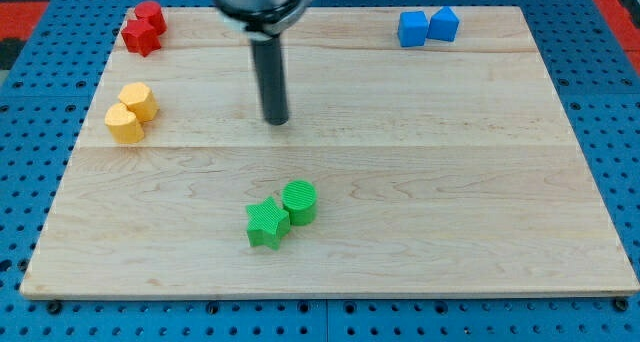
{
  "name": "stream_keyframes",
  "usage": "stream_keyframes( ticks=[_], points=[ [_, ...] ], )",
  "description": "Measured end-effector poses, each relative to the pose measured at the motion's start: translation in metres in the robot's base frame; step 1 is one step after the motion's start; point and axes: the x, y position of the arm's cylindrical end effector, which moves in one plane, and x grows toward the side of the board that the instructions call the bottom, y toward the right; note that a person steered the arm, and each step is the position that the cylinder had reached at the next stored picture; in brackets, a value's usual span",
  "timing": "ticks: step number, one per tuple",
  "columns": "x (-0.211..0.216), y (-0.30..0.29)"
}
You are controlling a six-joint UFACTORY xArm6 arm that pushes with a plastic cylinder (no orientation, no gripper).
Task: Slide the green star along with a green circle towards the center
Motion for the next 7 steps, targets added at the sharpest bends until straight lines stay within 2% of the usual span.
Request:
stream_keyframes(
  ticks=[1, 2, 3, 5, 6, 7],
  points=[
    [-0.045, 0.051],
    [-0.041, 0.066],
    [0.016, 0.023],
    [0.174, -0.065],
    [0.222, -0.083],
    [0.228, -0.073]
  ],
)
